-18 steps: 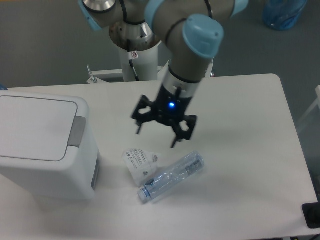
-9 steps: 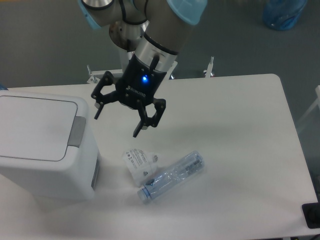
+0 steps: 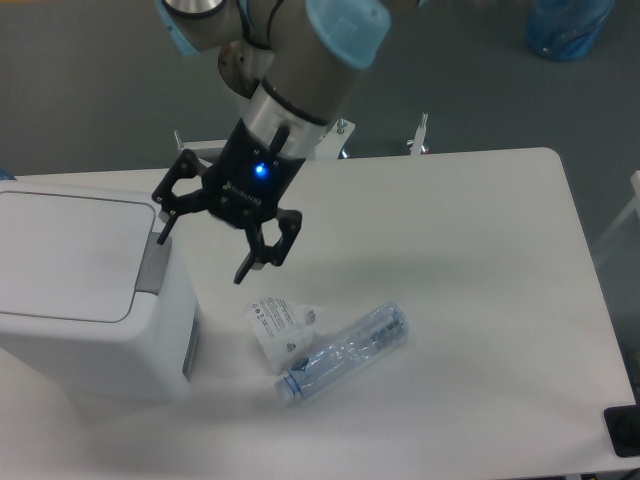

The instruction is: Open the trash can

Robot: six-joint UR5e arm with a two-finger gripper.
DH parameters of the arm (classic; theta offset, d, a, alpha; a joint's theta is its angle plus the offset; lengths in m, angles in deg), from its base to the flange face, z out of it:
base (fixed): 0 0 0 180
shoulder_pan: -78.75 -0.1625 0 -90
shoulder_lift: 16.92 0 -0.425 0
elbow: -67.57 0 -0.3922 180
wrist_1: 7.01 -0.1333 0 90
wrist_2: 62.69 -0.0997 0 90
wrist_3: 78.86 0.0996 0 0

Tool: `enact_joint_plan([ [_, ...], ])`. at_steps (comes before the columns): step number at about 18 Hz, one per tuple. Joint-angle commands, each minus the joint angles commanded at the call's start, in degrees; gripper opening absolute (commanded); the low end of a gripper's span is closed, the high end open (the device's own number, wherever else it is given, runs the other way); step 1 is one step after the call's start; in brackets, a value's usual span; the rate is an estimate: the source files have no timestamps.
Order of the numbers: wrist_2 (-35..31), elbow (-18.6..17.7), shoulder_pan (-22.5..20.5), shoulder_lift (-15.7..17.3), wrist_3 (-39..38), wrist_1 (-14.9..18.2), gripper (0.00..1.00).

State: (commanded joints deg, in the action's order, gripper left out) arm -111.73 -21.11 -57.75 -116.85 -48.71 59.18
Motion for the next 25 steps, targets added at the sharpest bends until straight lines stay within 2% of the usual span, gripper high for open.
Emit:
enact_joint_plan([
  [25, -0.5, -1.6, 0.1, -1.0, 0.3, -0.7, 1.00],
])
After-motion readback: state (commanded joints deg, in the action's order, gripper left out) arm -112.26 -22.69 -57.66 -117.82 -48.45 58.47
